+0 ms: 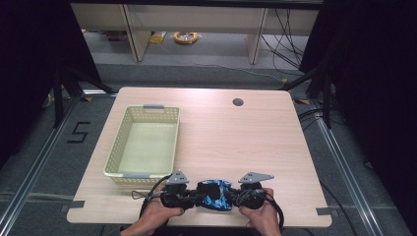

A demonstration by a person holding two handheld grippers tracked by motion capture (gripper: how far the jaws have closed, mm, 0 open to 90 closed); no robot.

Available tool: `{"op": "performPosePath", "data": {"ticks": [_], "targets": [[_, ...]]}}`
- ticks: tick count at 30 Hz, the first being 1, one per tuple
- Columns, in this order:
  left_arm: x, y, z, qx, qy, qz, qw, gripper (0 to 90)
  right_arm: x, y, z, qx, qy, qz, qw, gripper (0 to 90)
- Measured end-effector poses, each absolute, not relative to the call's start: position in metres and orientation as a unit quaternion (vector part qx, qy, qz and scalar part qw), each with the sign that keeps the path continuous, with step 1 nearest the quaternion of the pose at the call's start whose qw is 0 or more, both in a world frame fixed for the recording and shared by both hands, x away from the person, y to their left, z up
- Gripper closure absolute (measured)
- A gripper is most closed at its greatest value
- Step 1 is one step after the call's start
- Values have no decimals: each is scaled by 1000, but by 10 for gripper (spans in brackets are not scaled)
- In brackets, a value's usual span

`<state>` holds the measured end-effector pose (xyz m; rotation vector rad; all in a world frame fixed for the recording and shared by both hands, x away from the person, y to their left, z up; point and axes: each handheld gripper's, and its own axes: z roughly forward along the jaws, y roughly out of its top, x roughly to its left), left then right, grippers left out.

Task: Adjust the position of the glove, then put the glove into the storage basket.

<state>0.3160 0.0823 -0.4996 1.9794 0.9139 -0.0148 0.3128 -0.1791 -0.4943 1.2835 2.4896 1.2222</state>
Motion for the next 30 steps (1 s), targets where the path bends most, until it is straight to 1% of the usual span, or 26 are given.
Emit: {"op": "performPosePath", "data": {"ticks": [7,11,13,14,17,19,23,26,28,30], "targets": [[311,88,-497,810,359,-10,464,741,308,-176,-492,419,813,401,44,799],[309,88,-497,810,354,-2,467,741,304,-173,-492,417,816,396,52,798],[309,88,-496,810,351,-3,469,741,305,-173,-492,410,815,406,48,798],[309,88,-496,808,353,-2,472,741,304,-173,-491,413,816,401,56,797],[308,88,-495,810,352,-3,469,741,304,-174,-491,411,814,406,58,797],[309,88,-494,812,350,0,467,741,304,-174,-490,411,816,404,49,797],[310,88,-493,809,353,-6,469,741,304,-174,-489,408,815,408,53,797],[309,88,-491,809,350,3,472,741,304,-174,-487,406,812,415,54,797],[309,90,-488,813,346,0,469,741,303,-174,-484,412,807,419,52,797],[307,90,-486,806,354,8,474,741,303,-173,-481,407,807,424,60,797]]}}
